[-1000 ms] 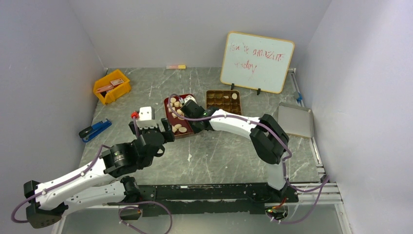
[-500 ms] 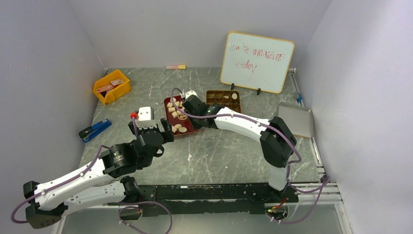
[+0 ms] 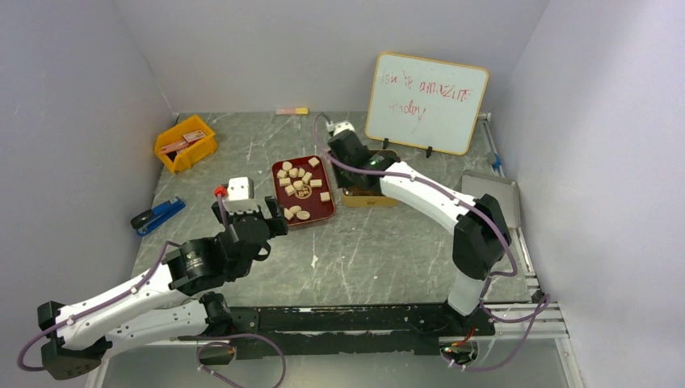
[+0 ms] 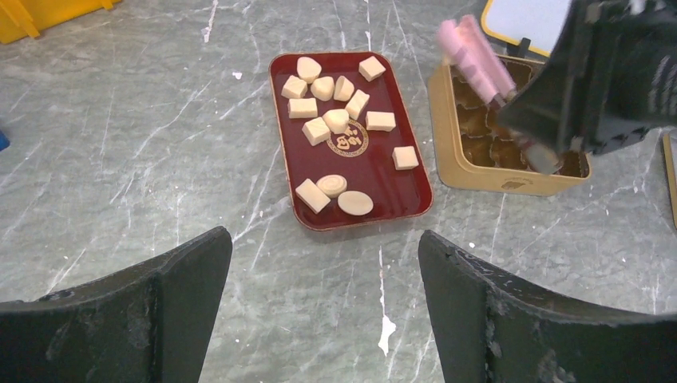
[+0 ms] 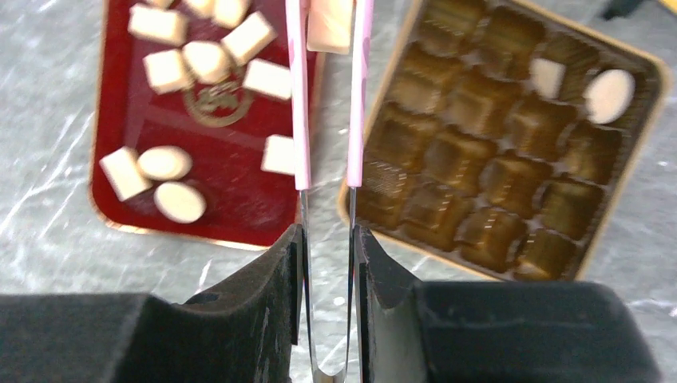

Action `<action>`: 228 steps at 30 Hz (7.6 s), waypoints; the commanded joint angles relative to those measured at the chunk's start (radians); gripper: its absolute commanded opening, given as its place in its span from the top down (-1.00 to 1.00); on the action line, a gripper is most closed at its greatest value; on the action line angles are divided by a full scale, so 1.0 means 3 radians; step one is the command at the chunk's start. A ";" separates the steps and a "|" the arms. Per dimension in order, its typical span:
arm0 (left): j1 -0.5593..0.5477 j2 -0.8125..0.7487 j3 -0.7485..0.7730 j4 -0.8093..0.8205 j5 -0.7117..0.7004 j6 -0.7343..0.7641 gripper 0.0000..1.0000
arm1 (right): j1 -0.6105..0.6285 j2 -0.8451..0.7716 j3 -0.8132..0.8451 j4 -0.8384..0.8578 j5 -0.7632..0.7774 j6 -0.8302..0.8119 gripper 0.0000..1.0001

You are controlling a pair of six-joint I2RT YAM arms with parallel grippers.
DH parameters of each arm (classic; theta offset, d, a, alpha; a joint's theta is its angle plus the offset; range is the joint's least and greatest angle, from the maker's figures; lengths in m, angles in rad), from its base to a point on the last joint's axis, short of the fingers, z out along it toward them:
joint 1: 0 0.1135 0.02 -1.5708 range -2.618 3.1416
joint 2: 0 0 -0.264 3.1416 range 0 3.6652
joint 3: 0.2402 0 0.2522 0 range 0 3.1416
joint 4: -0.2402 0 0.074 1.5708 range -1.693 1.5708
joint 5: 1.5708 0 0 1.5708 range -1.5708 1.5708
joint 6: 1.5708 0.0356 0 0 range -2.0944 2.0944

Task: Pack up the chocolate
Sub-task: Place the fake chocolate in the packing box, then pick up the fake chocolate from the plate.

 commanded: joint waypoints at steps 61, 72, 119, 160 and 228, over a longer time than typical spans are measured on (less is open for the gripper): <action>-0.0016 0.0144 0.0047 0.0141 -0.0005 0.0031 -0.83 | -0.0972 0.0164 -0.0208 0.0327 -0.0237 -0.0182 0.30; -0.0016 0.0176 0.0056 0.0147 0.0011 0.0006 -0.83 | -0.0971 0.0037 -0.0183 0.0325 -0.0304 -0.0218 0.42; -0.0016 0.0092 0.0092 0.0068 0.0061 -0.0047 -0.83 | 0.0443 0.0267 -0.0253 0.0068 0.0032 -0.0096 0.31; -0.0016 0.0093 0.0035 0.0102 0.0152 -0.0127 -0.81 | 0.0952 -0.0175 -0.0554 -0.0040 0.0062 0.0062 0.34; -0.0016 -0.0007 0.0042 0.0054 0.0081 -0.0067 -0.82 | 0.0910 0.0326 -0.0311 0.0037 0.0018 0.0089 0.38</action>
